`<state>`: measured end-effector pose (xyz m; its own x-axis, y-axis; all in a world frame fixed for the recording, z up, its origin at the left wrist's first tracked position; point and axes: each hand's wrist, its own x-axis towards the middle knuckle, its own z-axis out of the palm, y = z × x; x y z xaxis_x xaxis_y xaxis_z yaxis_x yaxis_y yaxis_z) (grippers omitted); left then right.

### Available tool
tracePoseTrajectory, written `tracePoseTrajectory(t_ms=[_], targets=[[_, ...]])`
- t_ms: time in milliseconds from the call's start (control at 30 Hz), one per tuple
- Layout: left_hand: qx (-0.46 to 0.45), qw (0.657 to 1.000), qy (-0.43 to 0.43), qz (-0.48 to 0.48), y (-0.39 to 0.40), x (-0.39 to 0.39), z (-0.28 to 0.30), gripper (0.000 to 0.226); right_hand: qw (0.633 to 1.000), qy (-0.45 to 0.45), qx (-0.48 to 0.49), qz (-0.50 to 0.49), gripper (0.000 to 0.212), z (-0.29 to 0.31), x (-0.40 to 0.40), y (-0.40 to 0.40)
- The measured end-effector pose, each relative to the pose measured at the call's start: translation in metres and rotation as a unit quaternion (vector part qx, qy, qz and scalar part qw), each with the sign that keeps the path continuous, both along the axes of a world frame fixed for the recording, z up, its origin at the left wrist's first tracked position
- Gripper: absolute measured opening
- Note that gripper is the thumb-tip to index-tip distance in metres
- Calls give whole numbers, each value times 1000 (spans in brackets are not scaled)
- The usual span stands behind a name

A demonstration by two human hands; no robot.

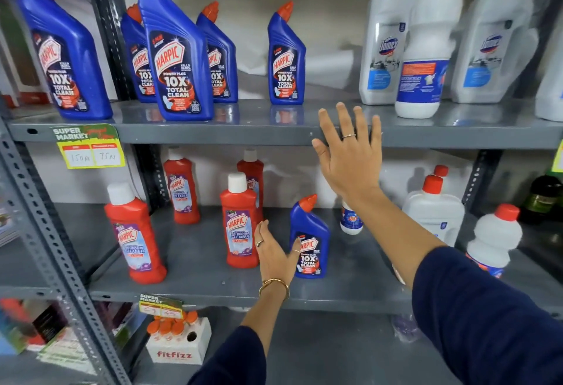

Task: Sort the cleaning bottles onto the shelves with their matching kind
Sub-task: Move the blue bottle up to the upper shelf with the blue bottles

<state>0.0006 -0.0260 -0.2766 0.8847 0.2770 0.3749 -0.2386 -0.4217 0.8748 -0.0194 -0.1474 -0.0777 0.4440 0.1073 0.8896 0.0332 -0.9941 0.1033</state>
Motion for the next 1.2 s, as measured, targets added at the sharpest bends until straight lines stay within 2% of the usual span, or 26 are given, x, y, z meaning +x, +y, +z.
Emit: tracePoseTrajectory(t_ms=[167,267,467,600,733,933,1200], targets=[[-50,997,33,-38,-22,6,4,101,1000,17,3,-9,49,3,-5,-25],[-45,997,44,-39,-35,11,0,109,1000,27,-4,-8,51,4,-7,-30],[-32,996,79,-1,-61,16,-12,130,1000,-3,-9,-15,50,-1,-2,-29],[-18,994,102,40,-73,21,-17,128,999,-29,-20,-15,49,-4,3,-30],[-15,995,85,45,-74,25,-20,124,999,-44,-26,-15,49,-3,6,-32],[-67,997,18,24,-56,4,-10,120,1000,-13,-11,-3,49,-2,0,-32],[-63,989,-137,4,-13,-43,73,109,997,62,28,31,48,1,-9,-32]])
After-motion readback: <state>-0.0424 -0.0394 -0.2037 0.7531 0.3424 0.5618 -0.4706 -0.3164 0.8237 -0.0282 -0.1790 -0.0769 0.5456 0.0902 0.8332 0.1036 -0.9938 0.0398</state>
